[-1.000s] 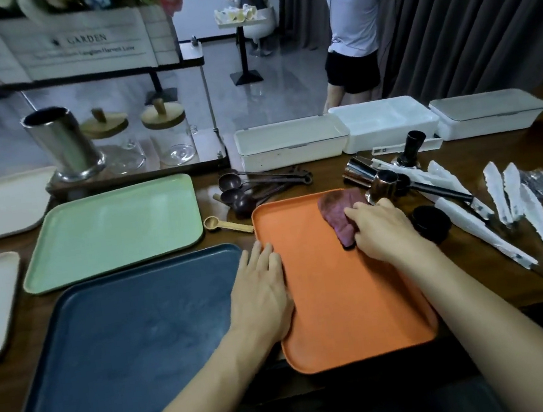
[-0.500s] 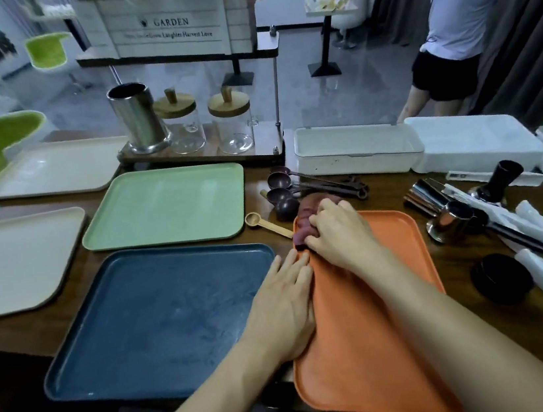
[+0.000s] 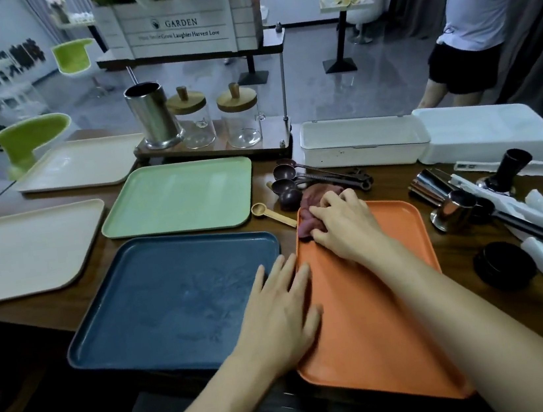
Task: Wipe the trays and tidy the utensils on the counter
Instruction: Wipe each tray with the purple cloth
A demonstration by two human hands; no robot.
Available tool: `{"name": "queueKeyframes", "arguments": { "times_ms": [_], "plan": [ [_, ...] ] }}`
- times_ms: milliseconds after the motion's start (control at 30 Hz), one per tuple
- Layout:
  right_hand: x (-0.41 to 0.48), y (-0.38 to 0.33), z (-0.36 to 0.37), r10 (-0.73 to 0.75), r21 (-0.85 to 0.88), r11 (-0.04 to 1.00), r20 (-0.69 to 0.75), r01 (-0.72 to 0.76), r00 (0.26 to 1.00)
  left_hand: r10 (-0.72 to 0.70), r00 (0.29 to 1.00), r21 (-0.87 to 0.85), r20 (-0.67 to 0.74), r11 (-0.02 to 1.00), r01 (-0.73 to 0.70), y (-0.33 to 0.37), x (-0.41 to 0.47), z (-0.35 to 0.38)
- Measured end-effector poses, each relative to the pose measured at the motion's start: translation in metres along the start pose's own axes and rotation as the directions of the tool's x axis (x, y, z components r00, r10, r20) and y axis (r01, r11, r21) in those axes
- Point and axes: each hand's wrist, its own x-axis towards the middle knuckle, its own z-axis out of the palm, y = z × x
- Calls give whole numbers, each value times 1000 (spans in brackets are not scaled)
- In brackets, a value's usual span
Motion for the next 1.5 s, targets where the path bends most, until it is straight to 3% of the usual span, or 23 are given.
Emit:
{"name": "queueKeyframes", "arguments": {
  "times_ms": [167, 300, 633, 900, 1100, 1300, 1400, 1500],
  "plan": [
    [-1, -4, -3, 41, 51, 998, 58, -44, 997, 63, 961, -43, 269, 998, -53, -3, -48, -17],
    [-16, -18, -8, 24, 111, 993, 94, -34, 995, 105, 964, 9, 244, 994, -110, -11, -48, -15],
    [-139, -67, -26, -27, 231, 973, 198, -20, 980, 170, 980, -152, 107, 977, -153, -16, -46, -7],
    [-176, -83, -18, 46, 280, 955, 181, -97, 982, 205, 955, -90, 216, 978, -190, -19, -34, -12],
    [-190, -93, -13, 155, 226, 958, 120, -179, 981, 216, 948, -9, 233, 976, -220, -22, -37, -16],
    [-213, -39, -38, 311, 3, 949, 176, -316, 934, 169, 919, 88, 357, 973, -213, -25, -34, -25],
    [-223, -14, -49, 377, -102, 926, 168, -364, 911, 161, 934, 106, 319, 973, -204, -21, -29, -29],
    [-225, -12, -47, 361, -98, 932, 147, -350, 921, 191, 937, 149, 292, 959, -242, -20, -23, -29]
  ]
}}
